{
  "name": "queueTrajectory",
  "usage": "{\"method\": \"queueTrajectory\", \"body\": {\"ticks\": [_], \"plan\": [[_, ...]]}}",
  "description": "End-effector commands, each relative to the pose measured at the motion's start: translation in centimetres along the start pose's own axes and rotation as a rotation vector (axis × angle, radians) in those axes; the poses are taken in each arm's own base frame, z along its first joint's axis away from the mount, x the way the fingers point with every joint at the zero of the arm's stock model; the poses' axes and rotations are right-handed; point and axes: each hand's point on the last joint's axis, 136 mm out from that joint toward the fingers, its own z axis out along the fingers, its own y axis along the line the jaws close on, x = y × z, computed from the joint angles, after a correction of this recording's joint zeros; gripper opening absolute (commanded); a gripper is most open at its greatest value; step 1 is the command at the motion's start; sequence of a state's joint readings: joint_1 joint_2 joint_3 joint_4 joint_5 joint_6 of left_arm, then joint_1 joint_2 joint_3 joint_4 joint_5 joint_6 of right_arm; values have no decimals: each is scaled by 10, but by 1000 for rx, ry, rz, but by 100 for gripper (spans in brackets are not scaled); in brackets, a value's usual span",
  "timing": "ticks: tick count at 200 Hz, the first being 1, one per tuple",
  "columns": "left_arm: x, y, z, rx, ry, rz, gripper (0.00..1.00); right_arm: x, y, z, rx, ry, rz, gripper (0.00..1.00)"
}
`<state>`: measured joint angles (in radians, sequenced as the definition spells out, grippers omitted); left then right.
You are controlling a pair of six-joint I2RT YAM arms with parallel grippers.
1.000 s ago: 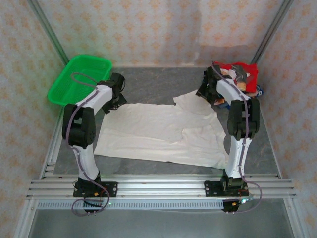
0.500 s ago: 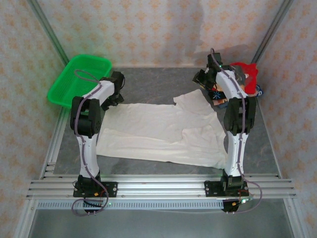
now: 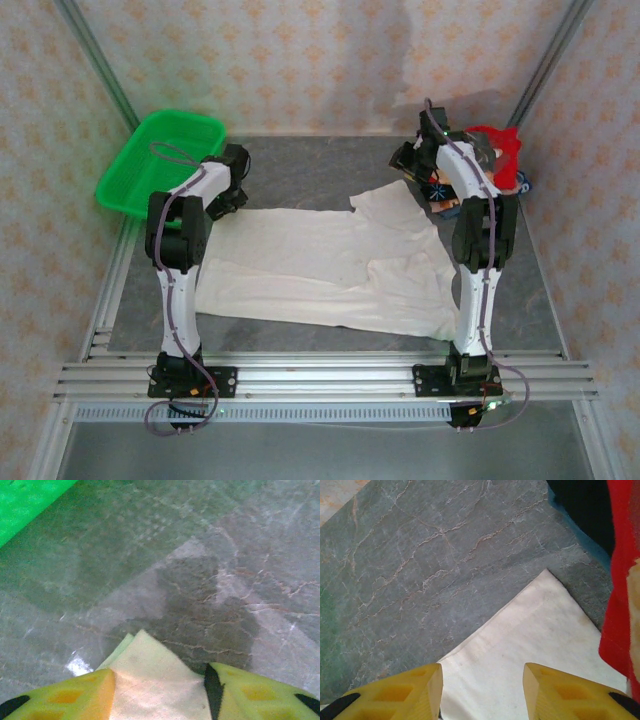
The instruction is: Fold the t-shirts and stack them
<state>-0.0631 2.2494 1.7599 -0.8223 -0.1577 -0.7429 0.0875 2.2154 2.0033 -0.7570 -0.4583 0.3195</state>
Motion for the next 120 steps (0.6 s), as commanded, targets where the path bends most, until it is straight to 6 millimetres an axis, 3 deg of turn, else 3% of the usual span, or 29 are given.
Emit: {"method": "queueTrajectory", "body": {"ticks": [1, 29, 68, 120], "plan": [[1, 0, 16, -16, 20, -12, 37, -7, -13, 6, 60, 1, -30, 46], [4, 0, 16, -14, 25, 4, 17, -12, -20, 17, 103, 6, -67, 46], [11, 9, 14, -22, 33, 24, 1, -7, -25, 36, 177, 29, -136, 47], [27, 24, 12, -27, 54, 38, 0, 0, -20, 61, 278, 17, -231, 47]]}}
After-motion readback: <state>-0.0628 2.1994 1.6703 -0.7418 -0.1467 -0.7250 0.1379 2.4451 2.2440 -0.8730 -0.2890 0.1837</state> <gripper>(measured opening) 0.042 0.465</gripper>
